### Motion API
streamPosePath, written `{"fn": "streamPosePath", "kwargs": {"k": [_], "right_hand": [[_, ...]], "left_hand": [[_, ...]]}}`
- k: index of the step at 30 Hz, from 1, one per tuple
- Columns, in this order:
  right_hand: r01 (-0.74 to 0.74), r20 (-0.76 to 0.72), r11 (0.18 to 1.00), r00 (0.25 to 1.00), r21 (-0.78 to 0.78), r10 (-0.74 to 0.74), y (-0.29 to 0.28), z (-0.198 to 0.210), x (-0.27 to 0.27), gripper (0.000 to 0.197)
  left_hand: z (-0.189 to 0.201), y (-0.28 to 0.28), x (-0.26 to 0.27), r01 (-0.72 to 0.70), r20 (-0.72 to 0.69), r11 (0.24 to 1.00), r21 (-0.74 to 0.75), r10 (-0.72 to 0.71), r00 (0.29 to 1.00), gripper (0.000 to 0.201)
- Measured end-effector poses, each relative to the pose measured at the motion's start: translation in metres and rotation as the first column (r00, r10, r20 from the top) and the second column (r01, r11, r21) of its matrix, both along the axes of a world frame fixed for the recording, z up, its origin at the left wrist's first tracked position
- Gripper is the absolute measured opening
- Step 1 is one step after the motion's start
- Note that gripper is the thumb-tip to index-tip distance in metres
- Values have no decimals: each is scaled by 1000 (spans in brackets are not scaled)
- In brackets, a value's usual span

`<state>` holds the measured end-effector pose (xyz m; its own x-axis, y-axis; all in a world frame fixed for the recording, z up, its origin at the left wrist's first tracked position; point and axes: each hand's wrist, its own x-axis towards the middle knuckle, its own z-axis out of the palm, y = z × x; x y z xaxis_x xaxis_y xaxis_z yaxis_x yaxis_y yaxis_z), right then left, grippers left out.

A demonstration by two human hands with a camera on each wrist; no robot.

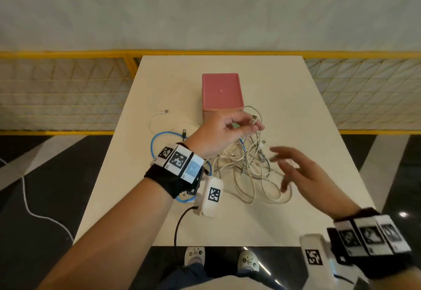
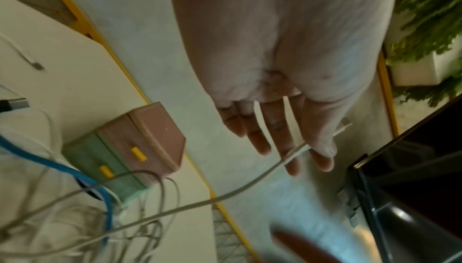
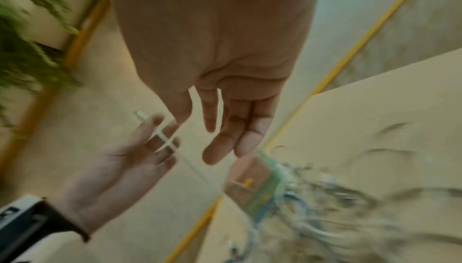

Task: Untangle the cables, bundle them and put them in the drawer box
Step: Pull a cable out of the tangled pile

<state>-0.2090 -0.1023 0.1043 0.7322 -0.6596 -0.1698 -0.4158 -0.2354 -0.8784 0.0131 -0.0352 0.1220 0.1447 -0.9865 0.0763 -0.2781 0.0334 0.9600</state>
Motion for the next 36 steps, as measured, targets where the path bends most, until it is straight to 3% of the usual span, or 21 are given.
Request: {"fn": "streamPosePath", "kwargs": {"k": [3, 5, 7, 10, 14, 16, 19, 22, 24, 26, 28, 30, 33, 36], "right_hand": [[-128, 276, 985, 957, 113, 93, 3, 22, 53, 41], [-201, 372, 963, 920, 180, 122, 7, 35, 79, 31], [-217, 419, 957, 900, 192, 120, 8, 41, 94, 25], [-225, 412, 958, 901, 176, 136, 6, 38, 108, 27], [-253, 333, 950, 925, 182, 183, 1, 1, 112, 32], [-247, 283, 949, 941, 197, 186, -2, -23, 106, 32], [-204, 289, 961, 946, 187, 145, -7, -33, 102, 34], [-158, 310, 986, 941, 57, 133, -18, -17, 106, 35], [-178, 290, 979, 936, -98, 199, -24, 0, 110, 34], [-197, 249, 950, 933, -243, 258, -29, 20, 112, 32], [-195, 254, 931, 926, -309, 278, -33, 42, 112, 30], [-185, 287, 932, 917, -311, 278, -38, 55, 111, 27], [-274, 368, 956, 882, -104, 293, -41, 50, 109, 24], [-308, 316, 950, 906, 41, 280, -33, 26, 108, 30]], "left_hand": [[18, -1, -5, -8, -21, 995, -104, 5, 1000, 14], [31, 2, -2, -33, -113, 992, -126, 19, 993, 14], [43, 6, 5, -48, -95, 992, -113, 37, 995, 17], [58, 6, 6, -81, -20, 987, -138, 79, 997, 24], [95, 0, 25, -298, -351, 893, -336, 175, 920, 26], [117, 5, 43, -335, -388, 849, -409, 171, 906, 27], [127, 16, 51, -301, -328, 862, -407, 169, 929, 21], [121, 21, 43, -223, -121, 926, -305, 195, 973, 5], [110, 22, 36, -173, 93, 972, -158, 189, 978, 19], [92, 18, 28, -179, 307, 983, 41, 158, 939, 34], [76, 16, 23, -191, 424, 969, 159, 108, 899, 23], [71, 16, 23, -199, 454, 969, 147, 112, 884, 23], [82, 15, 29, -288, 478, 956, -56, 279, 833, 29], [96, 13, 44, -463, 249, 840, -284, 530, 810, 29]]}}
